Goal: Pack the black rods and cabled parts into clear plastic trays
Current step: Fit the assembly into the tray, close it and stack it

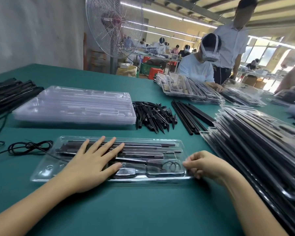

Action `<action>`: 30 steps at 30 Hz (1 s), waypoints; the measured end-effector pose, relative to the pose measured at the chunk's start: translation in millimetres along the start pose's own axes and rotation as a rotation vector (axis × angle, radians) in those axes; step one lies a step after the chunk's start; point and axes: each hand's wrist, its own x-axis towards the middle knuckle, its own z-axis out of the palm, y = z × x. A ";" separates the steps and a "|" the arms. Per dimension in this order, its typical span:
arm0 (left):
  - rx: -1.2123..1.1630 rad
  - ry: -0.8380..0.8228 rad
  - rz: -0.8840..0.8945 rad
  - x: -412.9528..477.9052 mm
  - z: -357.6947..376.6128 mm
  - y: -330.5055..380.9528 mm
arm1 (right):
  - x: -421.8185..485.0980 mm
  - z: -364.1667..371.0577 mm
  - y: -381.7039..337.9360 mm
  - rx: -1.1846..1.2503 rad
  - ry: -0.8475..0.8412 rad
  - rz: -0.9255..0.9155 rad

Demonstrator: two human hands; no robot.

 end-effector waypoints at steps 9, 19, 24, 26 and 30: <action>-0.048 0.003 -0.031 -2.5 -6.4 -5.1 | -5.8 0.1 -20.0 0.226 -0.173 0.095; -0.023 0.010 -0.038 2.0 0.9 -10.2 | 0.6 18.8 -19.0 0.062 0.002 0.072; -0.070 0.051 -0.046 0.7 -1.9 -12.5 | 6.4 23.9 -18.3 0.283 0.083 0.017; -0.077 0.045 -0.048 -0.1 -2.3 -13.3 | 6.9 25.7 -17.0 0.316 0.088 -0.010; -0.088 0.061 -0.051 0.7 -1.9 -13.3 | 7.5 28.3 -16.0 0.251 0.128 -0.008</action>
